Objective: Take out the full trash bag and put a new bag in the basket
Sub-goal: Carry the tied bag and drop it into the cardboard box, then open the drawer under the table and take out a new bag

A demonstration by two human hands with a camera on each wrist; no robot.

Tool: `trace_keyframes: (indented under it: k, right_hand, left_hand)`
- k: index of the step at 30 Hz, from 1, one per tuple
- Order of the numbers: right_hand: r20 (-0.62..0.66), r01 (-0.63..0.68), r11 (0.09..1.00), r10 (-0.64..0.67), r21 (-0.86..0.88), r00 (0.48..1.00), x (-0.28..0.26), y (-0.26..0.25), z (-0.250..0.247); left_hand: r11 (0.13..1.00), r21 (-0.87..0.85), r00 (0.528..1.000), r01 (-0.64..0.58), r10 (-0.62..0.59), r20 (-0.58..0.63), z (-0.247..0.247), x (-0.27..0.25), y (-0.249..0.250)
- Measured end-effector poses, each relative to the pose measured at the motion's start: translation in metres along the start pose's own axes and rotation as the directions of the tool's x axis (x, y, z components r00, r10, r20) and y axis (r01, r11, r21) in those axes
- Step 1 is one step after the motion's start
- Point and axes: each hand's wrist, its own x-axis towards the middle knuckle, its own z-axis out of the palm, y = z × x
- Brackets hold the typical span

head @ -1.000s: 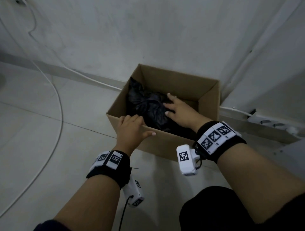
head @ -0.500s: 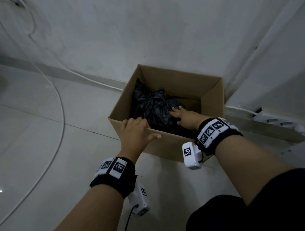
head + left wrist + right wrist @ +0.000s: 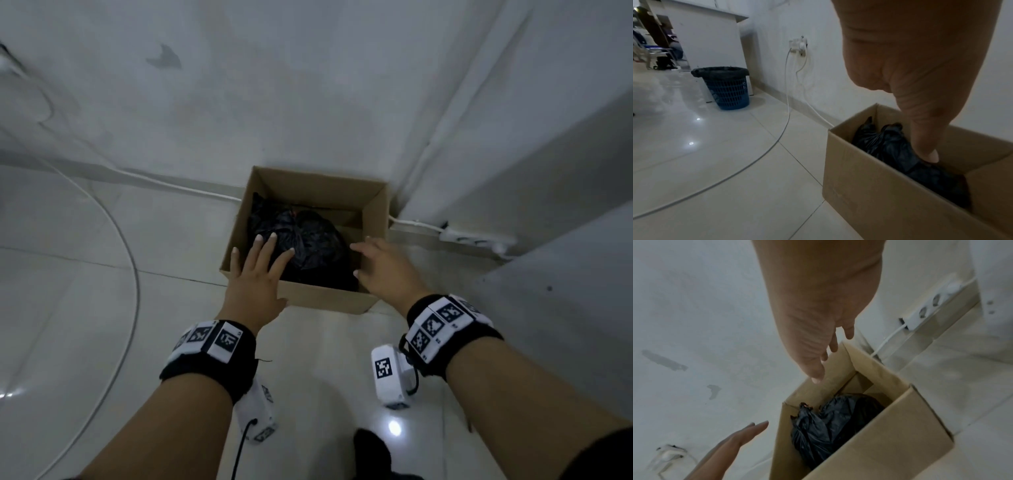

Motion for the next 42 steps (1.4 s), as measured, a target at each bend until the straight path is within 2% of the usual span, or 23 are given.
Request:
trace_keyframes:
  k: [4,10,15,18,23,27,29,34,42]
  right_hand:
    - [-0.029,-0.063,0.99,0.059,-0.128,0.998,-0.079,-0.028,-0.092]
    - [-0.157,-0.172,0.975,0.151,-0.137,0.976,-0.213,-0.054,-0.213]
    - [-0.277,-0.268,0.958,0.233,-0.097,0.932,-0.319,-0.038,-0.273]
    - [-0.322,-0.337,0.94,0.305,-0.047,0.896,-0.376,-0.007,-0.293]
    - [-0.374,-0.449,0.893,0.429,0.035,0.823,-0.478,0.072,-0.318]
    - [-0.401,-0.518,0.852,0.501,0.073,0.767,-0.565,0.155,-0.337]
    - [-0.399,-0.552,0.828,0.541,0.097,0.741,-0.606,0.196,-0.344]
    - [-0.414,-0.64,0.744,0.652,0.191,0.635,-0.698,0.29,-0.356]
    - [-0.403,-0.701,0.627,0.771,0.341,0.493,-0.786,0.429,-0.378]
  left_hand:
    - [0.999,0.015,0.999,-0.04,0.04,-0.014,-0.104,-0.036,0.036]
    - [0.987,0.003,0.981,-0.162,0.162,-0.107,-0.245,-0.092,0.096]
    - [0.957,0.028,0.94,-0.288,0.288,-0.185,-0.321,-0.121,0.162]
    - [0.936,0.029,0.922,-0.351,0.351,-0.163,-0.351,-0.13,0.219]
    - [0.887,0.032,0.872,-0.46,0.458,-0.171,-0.37,-0.143,0.346]
    - [0.843,-0.021,0.832,-0.538,0.527,-0.176,-0.366,-0.16,0.468]
    - [0.804,-0.044,0.797,-0.593,0.578,-0.176,-0.361,-0.174,0.528]
    - [0.726,-0.106,0.73,-0.68,0.655,-0.195,-0.342,-0.197,0.667]
    - [0.622,-0.105,0.631,-0.776,0.761,-0.149,-0.313,-0.188,0.855]
